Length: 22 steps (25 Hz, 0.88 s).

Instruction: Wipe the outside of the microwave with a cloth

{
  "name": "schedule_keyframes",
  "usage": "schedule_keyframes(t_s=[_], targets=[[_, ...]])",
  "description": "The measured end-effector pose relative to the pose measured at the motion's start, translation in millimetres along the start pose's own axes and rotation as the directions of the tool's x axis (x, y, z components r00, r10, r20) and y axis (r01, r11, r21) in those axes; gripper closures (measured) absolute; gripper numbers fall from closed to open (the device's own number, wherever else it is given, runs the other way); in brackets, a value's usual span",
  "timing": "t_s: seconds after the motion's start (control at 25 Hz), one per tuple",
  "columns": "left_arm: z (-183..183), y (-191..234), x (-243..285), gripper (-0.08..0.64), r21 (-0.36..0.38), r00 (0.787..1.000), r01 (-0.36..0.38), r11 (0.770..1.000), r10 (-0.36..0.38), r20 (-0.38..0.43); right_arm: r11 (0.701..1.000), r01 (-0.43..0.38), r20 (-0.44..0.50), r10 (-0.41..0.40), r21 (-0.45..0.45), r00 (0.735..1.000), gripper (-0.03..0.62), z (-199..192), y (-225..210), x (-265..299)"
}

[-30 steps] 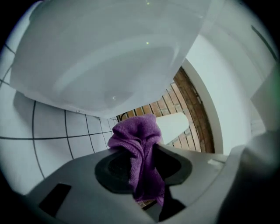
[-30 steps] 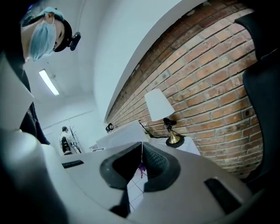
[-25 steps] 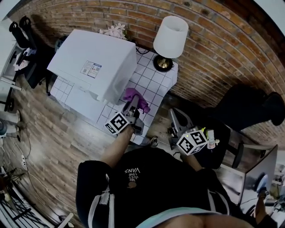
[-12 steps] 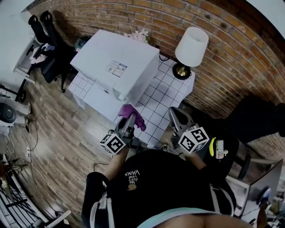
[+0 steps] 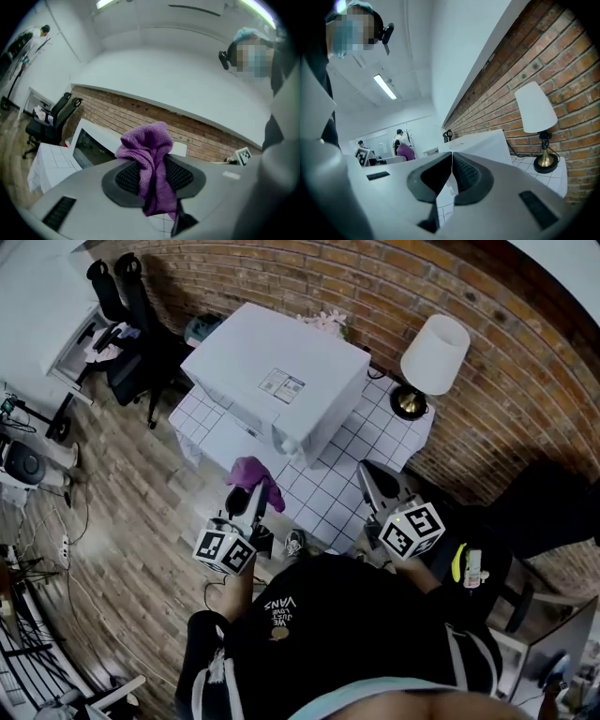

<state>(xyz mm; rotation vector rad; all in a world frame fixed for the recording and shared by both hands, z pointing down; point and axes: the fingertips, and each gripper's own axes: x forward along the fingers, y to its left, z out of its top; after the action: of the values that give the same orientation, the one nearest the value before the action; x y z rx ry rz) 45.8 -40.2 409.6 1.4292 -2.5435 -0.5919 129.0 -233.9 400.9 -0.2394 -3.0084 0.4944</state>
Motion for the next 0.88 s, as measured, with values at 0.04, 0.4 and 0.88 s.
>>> schedule_keyframes(t_s=[0.04,0.4,0.88], targets=[[6.5,2.3,-2.0,0.419,0.048,1.0,-0.015,0.999,0.015,-0.004,1.0,-0.004,0.003,0.004,-0.008,1.0,0.588,2.0,2.7,3.0],[43.3,14.5,-7.8,0.419,0.21,0.998,-0.058,0.976,0.053,0.029,0.999,0.004,0.014,-0.004,-0.036,1.0,0.589,2.5,16.0,22.0],[37.7,31.0,1.6,0.419,0.209,0.999,-0.031,0.977,0.032,-0.001,0.994,0.099,0.014,-0.098,-0.049,0.995,0.589,-7.4,10.3,30.4]])
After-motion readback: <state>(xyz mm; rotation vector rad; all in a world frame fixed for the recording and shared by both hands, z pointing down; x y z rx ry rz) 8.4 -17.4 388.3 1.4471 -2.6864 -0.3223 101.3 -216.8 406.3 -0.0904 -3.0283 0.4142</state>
